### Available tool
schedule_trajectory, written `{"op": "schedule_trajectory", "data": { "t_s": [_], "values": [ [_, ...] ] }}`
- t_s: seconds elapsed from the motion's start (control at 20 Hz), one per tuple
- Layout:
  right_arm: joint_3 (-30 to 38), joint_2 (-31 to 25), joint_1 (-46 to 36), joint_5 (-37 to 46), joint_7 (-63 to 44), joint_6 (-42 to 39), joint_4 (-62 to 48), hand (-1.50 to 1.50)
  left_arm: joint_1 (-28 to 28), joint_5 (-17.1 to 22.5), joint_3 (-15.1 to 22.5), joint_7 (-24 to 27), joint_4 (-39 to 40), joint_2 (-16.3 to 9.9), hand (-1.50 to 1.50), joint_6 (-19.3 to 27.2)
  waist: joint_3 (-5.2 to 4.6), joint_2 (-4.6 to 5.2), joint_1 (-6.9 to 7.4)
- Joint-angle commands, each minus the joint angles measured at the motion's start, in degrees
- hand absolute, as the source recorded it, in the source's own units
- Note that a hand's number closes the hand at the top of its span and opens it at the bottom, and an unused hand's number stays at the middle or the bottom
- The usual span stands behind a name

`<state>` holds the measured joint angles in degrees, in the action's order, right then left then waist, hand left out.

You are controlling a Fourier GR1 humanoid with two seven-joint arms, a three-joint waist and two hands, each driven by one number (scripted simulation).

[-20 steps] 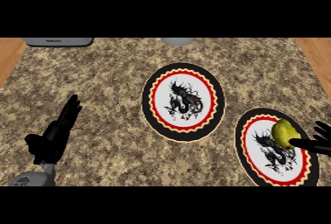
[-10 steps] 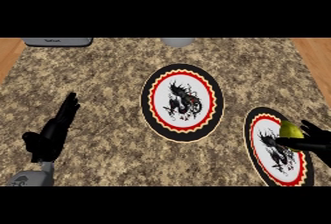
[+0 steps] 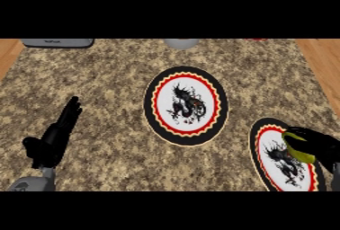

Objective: Pick the pear from the plate and place it in the plate

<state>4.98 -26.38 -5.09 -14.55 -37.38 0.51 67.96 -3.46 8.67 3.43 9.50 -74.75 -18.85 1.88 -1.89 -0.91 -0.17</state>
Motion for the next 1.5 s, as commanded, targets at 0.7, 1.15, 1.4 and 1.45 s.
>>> {"op": "schedule_trajectory", "data": {
  "t_s": [0.7, 1.15, 1.4, 1.45],
  "values": [
    [-14.6, 0.2, 10.6, 35.8, 0.8, 26.7, 6.5, 1.50, 1.0, -1.0, -1.8, -1.3, -1.2, -0.3, 0.00, 1.3, 0.61, -0.11, -2.11],
    [-25.0, 6.1, 17.7, 58.8, -9.5, 40.5, 20.3, 1.50, 1.9, -0.4, -2.5, -1.5, -1.7, -1.0, 0.00, 0.7, 0.72, -0.85, -3.81],
    [-25.8, 7.5, 19.8, 74.6, -16.0, 41.5, 28.3, 1.50, 3.5, -1.1, -2.4, -1.0, -0.8, -0.3, 0.00, 1.7, 0.67, -0.62, -4.27],
    [-25.8, 7.8, 20.6, 77.9, -16.5, 41.7, 30.1, 1.50, 4.0, -0.7, -2.2, -1.1, -1.5, -0.4, 0.00, 1.1, 0.72, -0.91, -4.40]
  ]
}}
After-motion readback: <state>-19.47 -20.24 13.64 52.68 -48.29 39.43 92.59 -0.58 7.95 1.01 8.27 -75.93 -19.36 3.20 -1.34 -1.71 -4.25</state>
